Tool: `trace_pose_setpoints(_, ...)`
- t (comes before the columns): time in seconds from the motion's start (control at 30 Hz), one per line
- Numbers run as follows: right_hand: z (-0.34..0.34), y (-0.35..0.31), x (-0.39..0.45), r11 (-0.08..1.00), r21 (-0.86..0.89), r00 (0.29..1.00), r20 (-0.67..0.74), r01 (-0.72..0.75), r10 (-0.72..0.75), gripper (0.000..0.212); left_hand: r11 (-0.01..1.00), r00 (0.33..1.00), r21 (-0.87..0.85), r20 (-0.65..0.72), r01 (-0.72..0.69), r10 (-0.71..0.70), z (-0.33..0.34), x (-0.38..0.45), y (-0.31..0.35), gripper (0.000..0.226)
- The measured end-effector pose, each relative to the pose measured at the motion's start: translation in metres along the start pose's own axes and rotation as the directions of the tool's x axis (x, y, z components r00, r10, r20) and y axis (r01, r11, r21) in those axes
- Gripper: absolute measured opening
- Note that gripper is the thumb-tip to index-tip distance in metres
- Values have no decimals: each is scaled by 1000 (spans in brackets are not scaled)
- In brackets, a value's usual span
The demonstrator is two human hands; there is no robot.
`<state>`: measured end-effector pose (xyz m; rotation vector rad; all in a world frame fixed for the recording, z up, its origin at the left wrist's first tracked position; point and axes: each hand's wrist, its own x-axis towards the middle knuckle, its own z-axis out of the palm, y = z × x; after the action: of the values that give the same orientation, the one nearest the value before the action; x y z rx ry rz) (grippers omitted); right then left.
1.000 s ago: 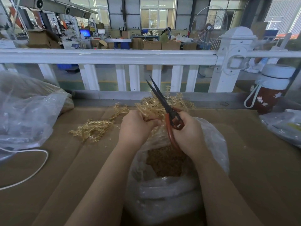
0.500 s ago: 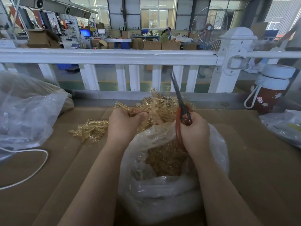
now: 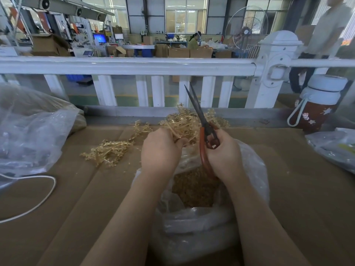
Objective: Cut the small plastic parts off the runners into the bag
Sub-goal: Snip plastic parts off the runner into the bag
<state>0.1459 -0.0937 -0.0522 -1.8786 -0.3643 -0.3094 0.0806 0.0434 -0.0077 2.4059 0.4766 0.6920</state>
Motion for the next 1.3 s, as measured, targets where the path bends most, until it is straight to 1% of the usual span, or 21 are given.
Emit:
trace_pose_setpoints(0.1,-3,-2,1,997,67,999,-22,-48,50,10,998,999,61,-31,-20,22,-7,2,-8,19)
trace_pose_setpoints(0.17,-7,-4,2,975,193,991,-55,-109,122,11,998,996,58,-87,-18,23,-13,3,-15,17)
trace_pose_setpoints(0.23,-11,-5,3,953,262,975,-117,-153,189,9,997,988,-73,-144,38,-48,-20,4,-20,15)
trace_pose_setpoints(0.27,-12,-6,3,947,273,965,-151,-169,216,9,975,981,-207,-156,83,-116,-23,5,-22,12)
trace_pose_setpoints(0.3,-12,-7,4,945,272,953,-190,-181,237,13,916,971,-377,-136,133,-197,-26,7,-23,10)
trace_pose_setpoints(0.37,-12,-8,4,960,219,927,-292,-176,236,29,684,942,-679,30,265,-335,-32,9,-22,8)
trace_pose_setpoints(0.4,-11,-9,4,968,194,916,-338,-157,216,37,560,929,-766,130,317,-348,-35,9,-21,8)
trace_pose_setpoints(0.43,-10,-10,3,974,188,906,-377,-128,192,43,473,921,-810,201,347,-333,-38,10,-21,7)
trace_pose_setpoints(0.5,-11,-12,2,978,198,888,-434,-71,153,45,396,919,-840,270,371,-288,-40,11,-22,7)
trace_pose_setpoints(0.63,-15,-11,0,994,109,877,-478,13,41,29,329,903,-842,387,428,-185,-42,12,-22,8)
trace_pose_setpoints(0.7,-17,-15,0,982,165,918,-397,95,-23,18,336,887,-822,437,460,-146,-41,12,-21,10)
trace_pose_setpoints(0.73,-17,-17,-2,966,228,949,-310,125,-50,9,333,878,-814,459,476,-134,-40,12,-20,10)
trace_pose_setpoints(0.77,-17,-19,-4,945,301,976,-208,126,-64,8,319,869,-810,478,492,-126,-38,12,-20,9)
trace_pose_setpoints(0.8,-16,-21,-6,922,372,992,-101,103,-70,14,294,859,-809,498,510,-120,-37,12,-19,8)
trace_pose_setpoints(0.87,-16,-24,-9,880,475,994,83,18,-65,22,251,841,-803,530,540,-111,-35,11,-19,7)
trace_pose_setpoints(0.97,-17,-29,-11,865,497,966,251,-70,-66,27,271,830,-787,546,555,-115,-30,11,-19,8)
trace_pose_setpoints(1.07,-18,-30,-11,877,467,946,320,-112,-49,26,306,828,-776,553,552,-92,-25,9,-15,9)
trace_pose_setpoints(1.13,-17,-29,-10,878,460,940,338,-136,-31,17,330,824,-766,562,552,-74,-22,6,-12,11)
trace_pose_setpoints(1.17,-17,-28,-10,881,453,942,334,-139,-23,11,317,814,-762,577,565,-63,-22,5,-11,15)
trace_pose_setpoints(1.23,-16,-27,-11,879,457,949,314,-134,-18,7,271,781,-747,623,607,-32,-23,4,-10,32)
trace_pose_setpoints(1.3,-19,-27,-11,825,539,955,296,-166,-1,6,255,742,-715,670,651,-15,-25,5,-10,59)
